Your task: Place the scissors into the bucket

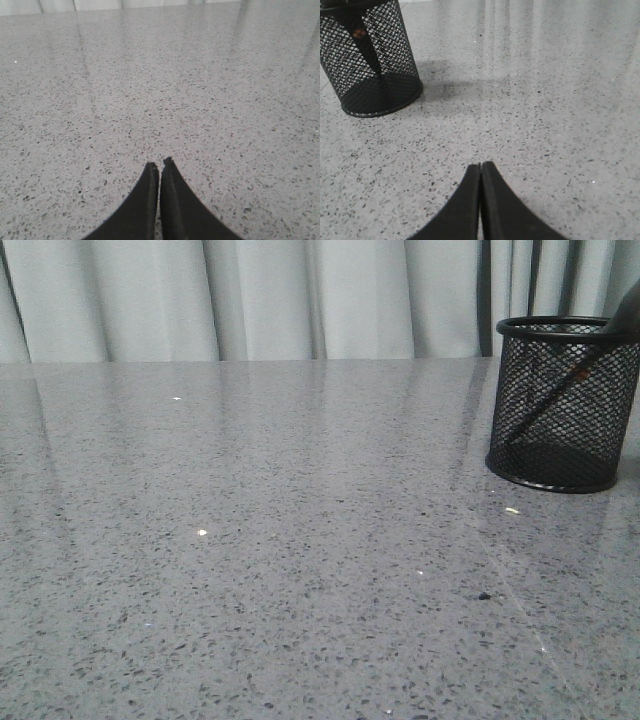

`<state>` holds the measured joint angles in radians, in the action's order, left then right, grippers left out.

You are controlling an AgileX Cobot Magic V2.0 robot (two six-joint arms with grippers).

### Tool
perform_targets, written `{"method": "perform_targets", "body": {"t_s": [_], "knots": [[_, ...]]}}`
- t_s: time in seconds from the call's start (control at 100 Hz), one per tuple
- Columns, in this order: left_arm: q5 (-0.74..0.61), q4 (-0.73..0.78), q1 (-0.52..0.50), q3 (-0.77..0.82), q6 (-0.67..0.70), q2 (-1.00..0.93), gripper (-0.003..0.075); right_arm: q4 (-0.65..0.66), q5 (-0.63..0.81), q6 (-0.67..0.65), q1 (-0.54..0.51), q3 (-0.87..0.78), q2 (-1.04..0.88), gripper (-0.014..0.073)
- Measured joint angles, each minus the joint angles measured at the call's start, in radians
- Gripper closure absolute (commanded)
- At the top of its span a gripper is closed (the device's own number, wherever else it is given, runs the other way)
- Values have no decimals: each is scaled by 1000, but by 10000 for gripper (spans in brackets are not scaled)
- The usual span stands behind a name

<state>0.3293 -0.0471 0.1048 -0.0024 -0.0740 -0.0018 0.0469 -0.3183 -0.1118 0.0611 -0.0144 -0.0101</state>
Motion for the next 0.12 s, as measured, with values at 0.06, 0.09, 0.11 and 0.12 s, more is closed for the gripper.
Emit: {"method": "perform_targets", "body": {"t_s": [0.06,0.09,0.11,0.12], "knots": [[0,0,0,0,0,0,739,0,0,0,0,0,0,641],[0,0,0,0,0,0,739,0,0,0,0,0,0,641],[0,0,0,0,0,0,739,0,0,0,0,0,0,641],[0,0,0,0,0,0,739,0,0,0,0,0,0,641]]}}
